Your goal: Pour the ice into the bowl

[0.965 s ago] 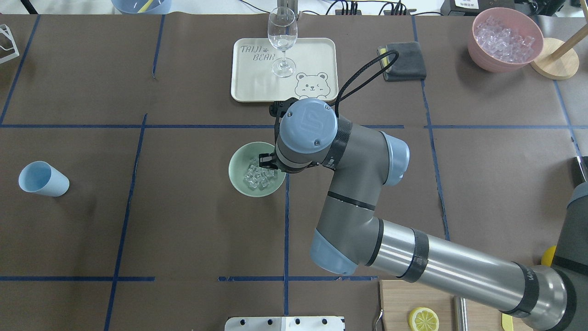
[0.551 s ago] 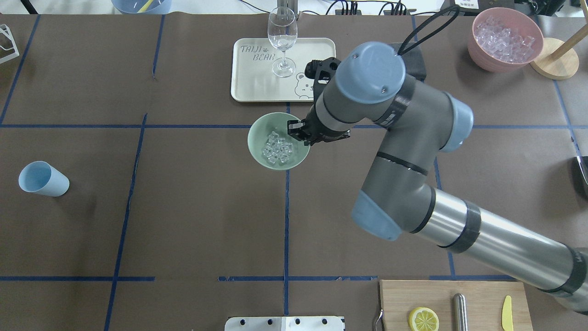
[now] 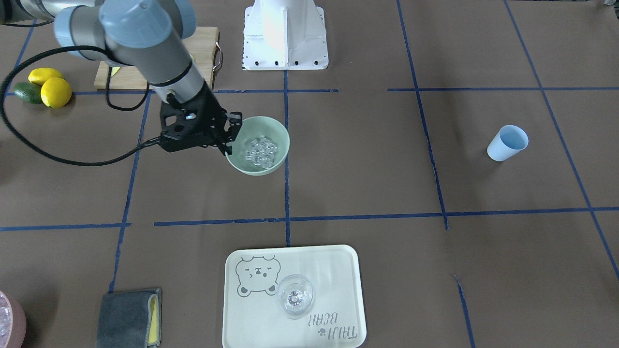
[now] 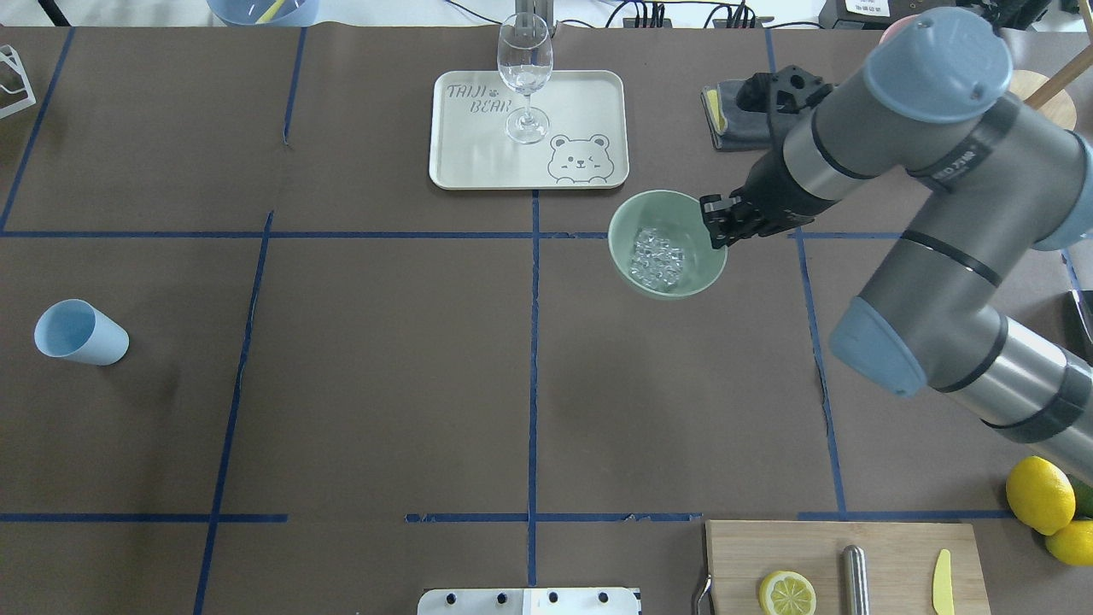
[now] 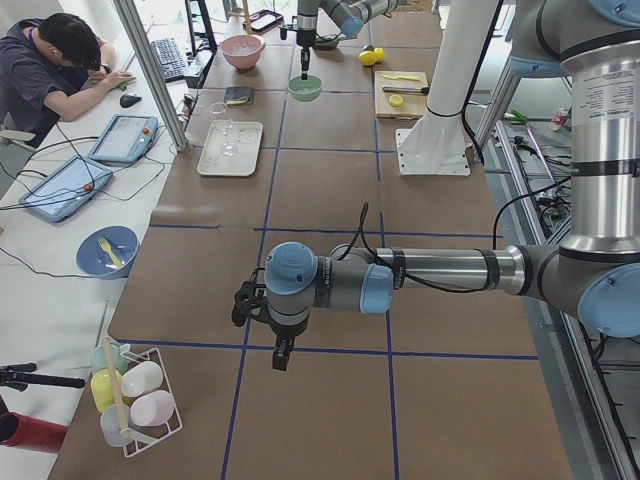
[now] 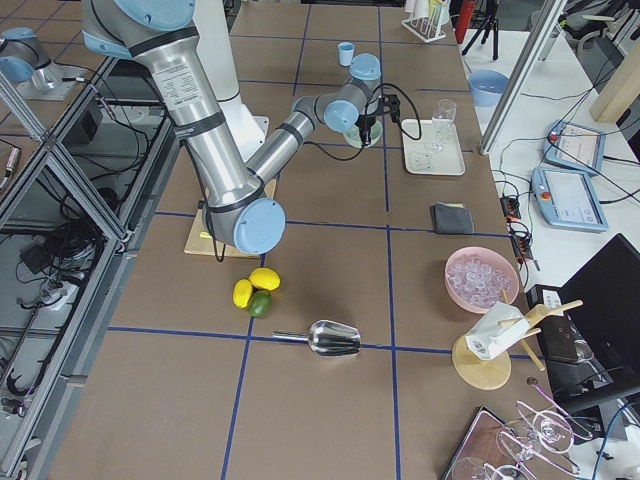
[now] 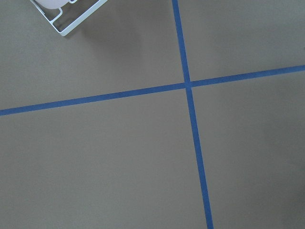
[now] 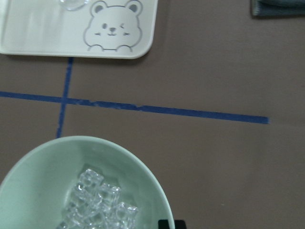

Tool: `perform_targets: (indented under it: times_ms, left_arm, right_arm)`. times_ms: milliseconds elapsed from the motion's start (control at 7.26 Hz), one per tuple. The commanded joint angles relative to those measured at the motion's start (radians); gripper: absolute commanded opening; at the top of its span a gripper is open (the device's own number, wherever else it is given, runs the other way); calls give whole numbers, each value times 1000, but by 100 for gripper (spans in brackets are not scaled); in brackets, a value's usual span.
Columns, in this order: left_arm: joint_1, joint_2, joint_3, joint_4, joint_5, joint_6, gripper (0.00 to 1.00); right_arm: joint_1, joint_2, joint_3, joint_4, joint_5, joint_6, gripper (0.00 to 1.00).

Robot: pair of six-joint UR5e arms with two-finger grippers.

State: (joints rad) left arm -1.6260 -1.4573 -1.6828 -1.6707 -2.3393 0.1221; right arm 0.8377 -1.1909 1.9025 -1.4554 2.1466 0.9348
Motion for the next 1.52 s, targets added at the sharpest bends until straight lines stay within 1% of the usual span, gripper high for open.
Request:
perform_targets:
  times_ms: [0,138,276,413,551,1102,1240,1378]
  left_arm:
    - [0,-1,0,-4,0,1,100]
    - [0,-2,-2,-4,0,1,100]
    - [0,0,-2,-6,0,1,100]
    - [0,-1,-2,-9,0,1,100]
    - [0,0,-2,-9,0,1,100]
    - [0,-2,-2,-12,0,2,100]
    - [2,-2,-2,-12,0,4,100]
    - [0,-2,-3,-12,-2,2,100]
  right_arm:
    - [79,-198,50,3,9,-153,0]
    - [116,-281,46,21,27,-237,0]
    - [167,-348,44,50,74,-301,0]
    - [188,-413,33,108,87,-304,0]
    - [196,-449,6,177,88,-301,0]
    - [201,-499,-207,478,104,-288,0]
    - [201,-500,-230,503,104,-284,0]
    - [201,-500,-246,504,102,-286,0]
